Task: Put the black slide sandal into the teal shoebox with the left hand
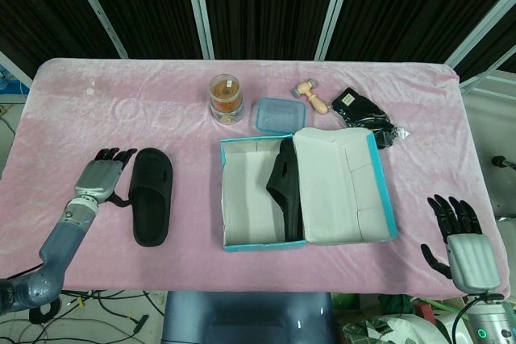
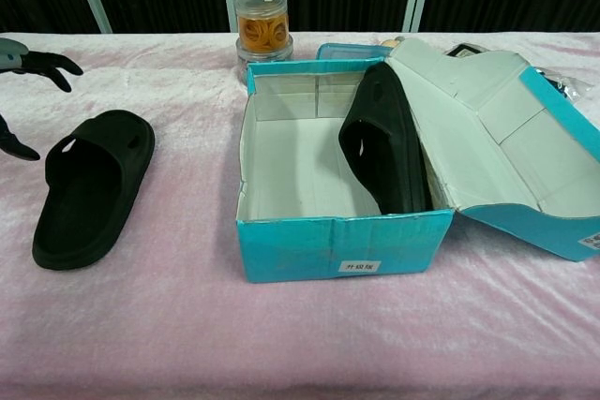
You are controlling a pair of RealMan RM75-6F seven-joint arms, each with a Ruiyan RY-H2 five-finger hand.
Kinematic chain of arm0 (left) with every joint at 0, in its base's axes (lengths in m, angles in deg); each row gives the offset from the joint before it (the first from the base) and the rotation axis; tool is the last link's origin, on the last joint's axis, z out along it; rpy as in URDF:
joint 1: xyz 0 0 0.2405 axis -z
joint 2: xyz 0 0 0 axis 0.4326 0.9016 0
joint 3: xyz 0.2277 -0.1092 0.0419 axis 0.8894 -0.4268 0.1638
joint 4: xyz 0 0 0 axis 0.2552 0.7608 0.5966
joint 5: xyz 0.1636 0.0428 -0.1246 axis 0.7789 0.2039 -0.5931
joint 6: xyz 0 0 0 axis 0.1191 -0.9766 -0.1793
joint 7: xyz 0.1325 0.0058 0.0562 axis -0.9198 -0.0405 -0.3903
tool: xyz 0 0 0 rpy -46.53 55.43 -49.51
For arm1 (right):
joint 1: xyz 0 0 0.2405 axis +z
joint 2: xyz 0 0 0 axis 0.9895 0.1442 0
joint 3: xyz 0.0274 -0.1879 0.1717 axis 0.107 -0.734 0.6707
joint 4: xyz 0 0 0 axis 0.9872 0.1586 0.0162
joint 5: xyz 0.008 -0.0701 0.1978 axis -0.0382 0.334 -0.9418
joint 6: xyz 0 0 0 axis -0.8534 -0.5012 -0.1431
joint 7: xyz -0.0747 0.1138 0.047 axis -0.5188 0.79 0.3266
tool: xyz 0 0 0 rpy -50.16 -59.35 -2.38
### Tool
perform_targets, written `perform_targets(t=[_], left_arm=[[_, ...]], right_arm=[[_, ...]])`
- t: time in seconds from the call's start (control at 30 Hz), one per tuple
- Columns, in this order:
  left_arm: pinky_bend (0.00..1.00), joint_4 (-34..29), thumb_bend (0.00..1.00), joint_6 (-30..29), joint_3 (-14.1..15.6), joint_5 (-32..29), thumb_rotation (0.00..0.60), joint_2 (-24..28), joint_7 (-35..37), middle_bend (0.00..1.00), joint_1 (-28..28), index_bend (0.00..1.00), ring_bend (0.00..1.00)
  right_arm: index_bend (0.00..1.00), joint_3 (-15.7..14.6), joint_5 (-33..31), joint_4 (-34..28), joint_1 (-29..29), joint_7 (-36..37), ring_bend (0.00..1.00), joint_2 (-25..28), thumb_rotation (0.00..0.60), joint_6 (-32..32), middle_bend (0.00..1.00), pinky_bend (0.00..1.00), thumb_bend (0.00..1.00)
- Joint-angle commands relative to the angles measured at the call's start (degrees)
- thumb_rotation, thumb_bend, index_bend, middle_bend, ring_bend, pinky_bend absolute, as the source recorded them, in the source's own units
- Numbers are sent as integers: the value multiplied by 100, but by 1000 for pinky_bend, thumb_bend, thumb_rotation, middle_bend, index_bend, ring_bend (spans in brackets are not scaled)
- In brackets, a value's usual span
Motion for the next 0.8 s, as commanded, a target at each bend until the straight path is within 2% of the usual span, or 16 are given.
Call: perform_targets(t=[0.03, 0.2, 0.3, 0.37, 0.6, 0.8], left_arm=[[0, -61, 0, -162, 211, -857, 600, -128, -796, 133, 545, 0, 0], [0, -32, 0, -492, 376, -1721, 600, -383, -1567, 131, 1053, 0, 0], [0, 66, 0, -758, 479, -2456, 600, -639, -2183, 135, 1462, 0, 0], [0, 227, 0, -902, 489, -2734, 600, -865, -2422, 136, 1662, 0, 0], [0, 674, 0, -1174, 480, -3086, 600, -1418, -2809, 136, 2028, 0, 0], [0, 951, 0, -1222, 436, -3237, 600, -1680, -2956, 136, 2188, 0, 0]], right_arm=[[27, -1, -19, 14, -11, 17, 0, 1, 600, -3, 64, 60, 243], [27, 14, -24, 26, -16, 45, 0, 19, 600, -24, 64, 60, 242], [27, 21, -21, 22, -13, 58, 0, 35, 600, -26, 64, 60, 242], [27, 19, -29, 23, -18, 61, 0, 47, 600, -25, 64, 60, 242], [27, 28, -103, 40, -49, 101, 0, 87, 600, -24, 64, 60, 243], [27, 26, -137, 57, -77, 123, 0, 98, 600, -35, 64, 60, 242]])
